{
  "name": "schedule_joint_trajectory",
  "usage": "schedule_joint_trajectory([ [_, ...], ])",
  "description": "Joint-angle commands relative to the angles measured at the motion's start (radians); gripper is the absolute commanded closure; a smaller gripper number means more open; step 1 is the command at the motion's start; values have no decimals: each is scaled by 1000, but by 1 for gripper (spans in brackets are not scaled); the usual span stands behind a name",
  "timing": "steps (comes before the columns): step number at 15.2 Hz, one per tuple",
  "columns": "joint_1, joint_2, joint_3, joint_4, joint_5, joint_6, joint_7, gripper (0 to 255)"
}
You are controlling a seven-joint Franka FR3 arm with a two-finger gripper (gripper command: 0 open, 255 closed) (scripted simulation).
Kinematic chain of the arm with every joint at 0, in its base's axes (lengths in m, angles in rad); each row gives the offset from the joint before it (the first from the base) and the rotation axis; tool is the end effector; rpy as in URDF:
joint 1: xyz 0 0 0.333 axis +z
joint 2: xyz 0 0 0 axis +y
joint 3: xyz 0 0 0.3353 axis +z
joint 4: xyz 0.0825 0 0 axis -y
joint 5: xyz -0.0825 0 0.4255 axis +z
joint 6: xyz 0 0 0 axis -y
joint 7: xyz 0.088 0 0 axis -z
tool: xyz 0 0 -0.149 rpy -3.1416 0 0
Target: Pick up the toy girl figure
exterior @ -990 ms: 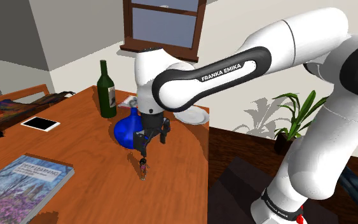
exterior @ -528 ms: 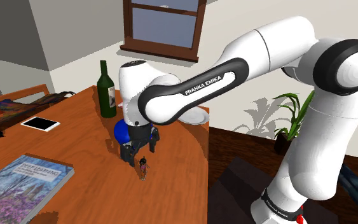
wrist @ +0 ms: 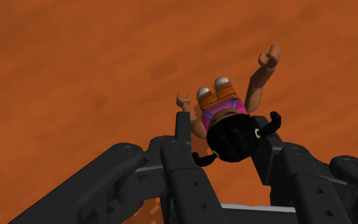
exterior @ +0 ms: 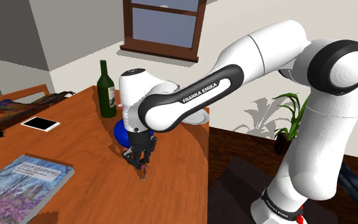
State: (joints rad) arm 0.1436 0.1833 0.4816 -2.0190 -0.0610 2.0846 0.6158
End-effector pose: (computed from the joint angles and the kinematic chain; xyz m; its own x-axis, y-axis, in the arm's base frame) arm 0.4951 0.3474 0.3168 0.9945 0.0376 -0.0975 0.0404 -0.9988 0.0267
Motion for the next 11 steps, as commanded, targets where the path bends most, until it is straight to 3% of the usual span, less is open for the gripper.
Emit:
schedule_joint_trajectory([
  [1, 0, 1, -1, -1, -1, 0, 0, 255],
  [7, 0, 0, 0, -2, 0, 1, 0, 255],
  [11, -4, -26, 3, 23, 14, -47, -9, 255],
])
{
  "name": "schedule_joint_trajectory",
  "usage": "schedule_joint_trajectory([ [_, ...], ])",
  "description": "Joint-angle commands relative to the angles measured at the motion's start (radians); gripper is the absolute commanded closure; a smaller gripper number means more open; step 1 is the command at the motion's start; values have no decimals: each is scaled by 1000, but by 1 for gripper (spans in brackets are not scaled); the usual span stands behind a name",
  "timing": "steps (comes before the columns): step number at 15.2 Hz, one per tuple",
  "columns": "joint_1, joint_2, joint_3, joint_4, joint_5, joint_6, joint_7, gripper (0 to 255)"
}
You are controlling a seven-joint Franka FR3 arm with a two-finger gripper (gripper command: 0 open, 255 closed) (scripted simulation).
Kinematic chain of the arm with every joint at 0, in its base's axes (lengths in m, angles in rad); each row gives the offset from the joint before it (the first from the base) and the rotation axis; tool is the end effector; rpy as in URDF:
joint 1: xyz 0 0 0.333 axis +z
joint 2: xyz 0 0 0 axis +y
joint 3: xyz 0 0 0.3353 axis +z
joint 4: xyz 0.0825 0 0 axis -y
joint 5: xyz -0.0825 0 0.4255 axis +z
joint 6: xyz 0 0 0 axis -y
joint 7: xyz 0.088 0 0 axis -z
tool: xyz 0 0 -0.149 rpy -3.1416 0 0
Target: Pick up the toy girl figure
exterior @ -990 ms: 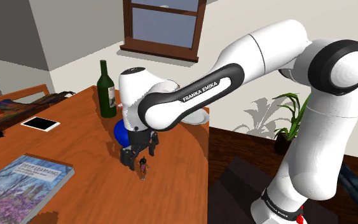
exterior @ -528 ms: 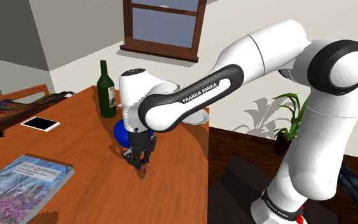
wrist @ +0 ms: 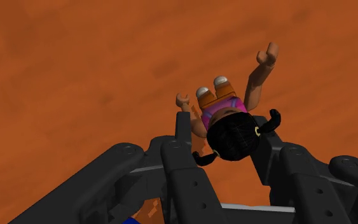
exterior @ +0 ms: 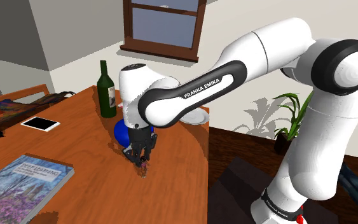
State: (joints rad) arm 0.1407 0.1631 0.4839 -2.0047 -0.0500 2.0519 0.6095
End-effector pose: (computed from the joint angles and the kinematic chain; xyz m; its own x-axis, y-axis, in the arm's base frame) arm 0.4949 0.3471 0.3322 0.9945 0.0371 -0.0978 0.0399 -0.9988 0.0272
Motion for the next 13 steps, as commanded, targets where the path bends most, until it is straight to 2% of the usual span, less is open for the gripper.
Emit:
schedule_joint_trajectory([
  [1, -2, -12, 1, 16, 7, -27, -5, 255],
  [11, -8, -62, 4, 97, 33, -152, -21, 255],
  [13, -8, -63, 4, 98, 33, -154, -21, 255],
])
